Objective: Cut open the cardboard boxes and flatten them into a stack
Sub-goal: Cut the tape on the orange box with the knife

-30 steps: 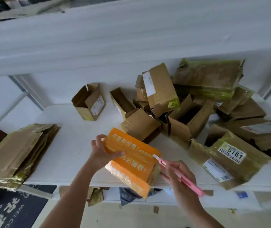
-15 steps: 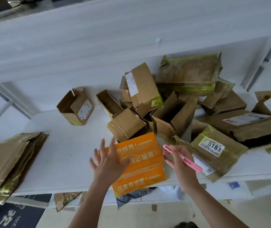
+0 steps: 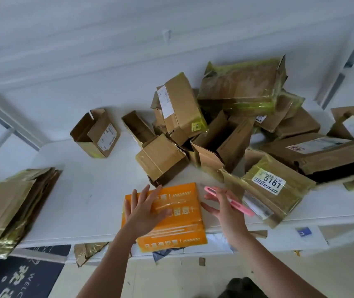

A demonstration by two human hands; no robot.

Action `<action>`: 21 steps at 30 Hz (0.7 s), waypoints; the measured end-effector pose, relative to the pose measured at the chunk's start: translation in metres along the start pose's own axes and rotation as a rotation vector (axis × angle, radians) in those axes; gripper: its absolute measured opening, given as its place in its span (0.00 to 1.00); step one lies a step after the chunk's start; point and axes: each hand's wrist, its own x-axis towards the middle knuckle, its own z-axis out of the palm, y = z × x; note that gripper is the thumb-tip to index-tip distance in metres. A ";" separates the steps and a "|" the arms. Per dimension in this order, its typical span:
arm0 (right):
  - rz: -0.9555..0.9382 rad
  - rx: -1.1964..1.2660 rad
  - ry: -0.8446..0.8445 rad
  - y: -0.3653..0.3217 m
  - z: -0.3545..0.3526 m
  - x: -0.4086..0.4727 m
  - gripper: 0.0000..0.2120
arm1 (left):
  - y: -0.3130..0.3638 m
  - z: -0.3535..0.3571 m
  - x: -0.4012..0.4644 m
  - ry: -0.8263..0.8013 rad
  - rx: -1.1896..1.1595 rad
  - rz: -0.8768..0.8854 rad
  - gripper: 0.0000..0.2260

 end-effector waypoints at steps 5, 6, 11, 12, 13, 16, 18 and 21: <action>-0.008 -0.050 -0.018 0.003 0.003 0.000 0.07 | -0.001 0.002 0.001 0.002 -0.005 0.000 0.38; -0.019 -0.069 -0.019 0.004 0.002 -0.001 0.07 | -0.002 0.002 0.001 0.000 -0.005 0.001 0.38; -0.099 -0.190 -0.051 0.004 0.003 0.001 0.07 | 0.000 0.001 0.004 -0.017 -0.011 -0.008 0.39; -0.113 -0.208 -0.055 0.004 0.003 0.001 0.06 | 0.001 0.000 0.004 -0.022 -0.012 -0.010 0.38; -0.128 -0.226 -0.060 0.003 0.002 0.002 0.06 | 0.001 0.000 0.004 -0.026 -0.011 -0.011 0.38; -0.167 -0.279 -0.078 0.002 0.001 0.003 0.06 | 0.001 0.001 0.004 -0.026 0.005 -0.013 0.38; -0.169 -0.277 -0.067 0.004 0.000 0.003 0.05 | 0.000 0.001 0.005 -0.027 0.011 -0.012 0.38; -0.182 -0.242 -0.052 0.008 -0.001 0.002 0.07 | 0.000 0.002 0.005 -0.033 0.005 -0.008 0.38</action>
